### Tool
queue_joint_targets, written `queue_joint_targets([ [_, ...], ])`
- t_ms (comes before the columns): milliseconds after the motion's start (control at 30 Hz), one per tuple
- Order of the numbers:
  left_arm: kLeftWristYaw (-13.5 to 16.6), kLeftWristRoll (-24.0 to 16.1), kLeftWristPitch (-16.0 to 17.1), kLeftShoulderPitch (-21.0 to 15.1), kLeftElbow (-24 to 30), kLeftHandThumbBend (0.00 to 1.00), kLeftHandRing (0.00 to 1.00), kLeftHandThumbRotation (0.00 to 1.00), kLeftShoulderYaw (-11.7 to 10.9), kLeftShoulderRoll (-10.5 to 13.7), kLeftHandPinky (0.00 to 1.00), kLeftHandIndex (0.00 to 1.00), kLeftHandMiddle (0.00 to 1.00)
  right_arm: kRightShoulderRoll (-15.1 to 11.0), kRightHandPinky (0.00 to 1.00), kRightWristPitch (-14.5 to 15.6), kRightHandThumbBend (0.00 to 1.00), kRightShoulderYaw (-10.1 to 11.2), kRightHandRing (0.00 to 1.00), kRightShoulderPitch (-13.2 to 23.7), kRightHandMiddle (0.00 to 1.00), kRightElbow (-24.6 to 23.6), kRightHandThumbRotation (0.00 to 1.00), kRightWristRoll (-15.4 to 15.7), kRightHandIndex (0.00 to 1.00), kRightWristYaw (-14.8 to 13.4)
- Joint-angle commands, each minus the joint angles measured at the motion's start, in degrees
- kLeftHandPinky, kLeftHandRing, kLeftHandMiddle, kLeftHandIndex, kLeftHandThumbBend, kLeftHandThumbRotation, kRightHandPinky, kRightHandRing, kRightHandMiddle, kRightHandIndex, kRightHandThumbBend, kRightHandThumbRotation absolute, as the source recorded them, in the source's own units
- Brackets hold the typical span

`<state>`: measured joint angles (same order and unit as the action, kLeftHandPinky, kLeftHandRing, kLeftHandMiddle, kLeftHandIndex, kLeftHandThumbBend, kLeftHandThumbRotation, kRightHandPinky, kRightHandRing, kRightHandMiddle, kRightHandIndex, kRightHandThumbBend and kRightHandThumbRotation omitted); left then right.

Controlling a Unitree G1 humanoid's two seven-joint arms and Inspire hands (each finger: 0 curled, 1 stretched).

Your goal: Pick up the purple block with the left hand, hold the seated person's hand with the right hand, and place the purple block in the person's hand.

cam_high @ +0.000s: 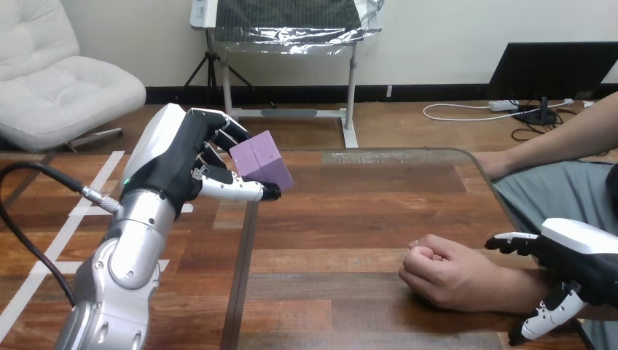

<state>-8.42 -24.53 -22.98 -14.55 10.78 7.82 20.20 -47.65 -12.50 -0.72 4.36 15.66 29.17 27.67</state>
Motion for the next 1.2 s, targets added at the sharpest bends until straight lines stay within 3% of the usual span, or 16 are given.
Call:
queue_joint_targets([
  [0, 0.18, 0.21, 1.42, -2.06, 1.58, 0.71, 0.34, 0.0, -1.45, 0.5, 0.27, 0.45, 0.4, -0.45, 0.78, 3.3, 1.0, -1.29, 0.91, 3.74, 0.91, -1.6, 0.15, 0.81, 0.9, 0.88],
  [333, 0.39, -0.04, 1.37, -1.95, 1.78, 0.7, 0.33, 0.0, -1.37, 0.73, 0.27, 0.45, 0.4, -0.81, 0.72, 4.55, 1.0, -3.03, 0.87, 4.55, 0.87, -1.29, 0.11, 0.93, 0.86, 1.99],
  [733, 0.36, -0.07, 1.31, -1.88, 2.22, 0.71, 0.34, 0.0, -1.49, 0.85, 0.27, 0.45, 0.4, -0.87, 0.65, 8.59, 1.0, -6.19, 0.82, 5.83, 0.82, -2.12, 0.09, 3.23, 0.82, 5.94],
  [1167, 0.23, 0.05, 1.09, -1.82, 2.69, 0.7, 0.34, 0.0, -1.73, 0.86, 0.27, 0.45, 0.4, -0.16, 0.46, 6.51, 1.0, -8.06, 0.64, 5.98, 0.72, -1.1, 0.09, 3.08, 0.74, 6.34],
])
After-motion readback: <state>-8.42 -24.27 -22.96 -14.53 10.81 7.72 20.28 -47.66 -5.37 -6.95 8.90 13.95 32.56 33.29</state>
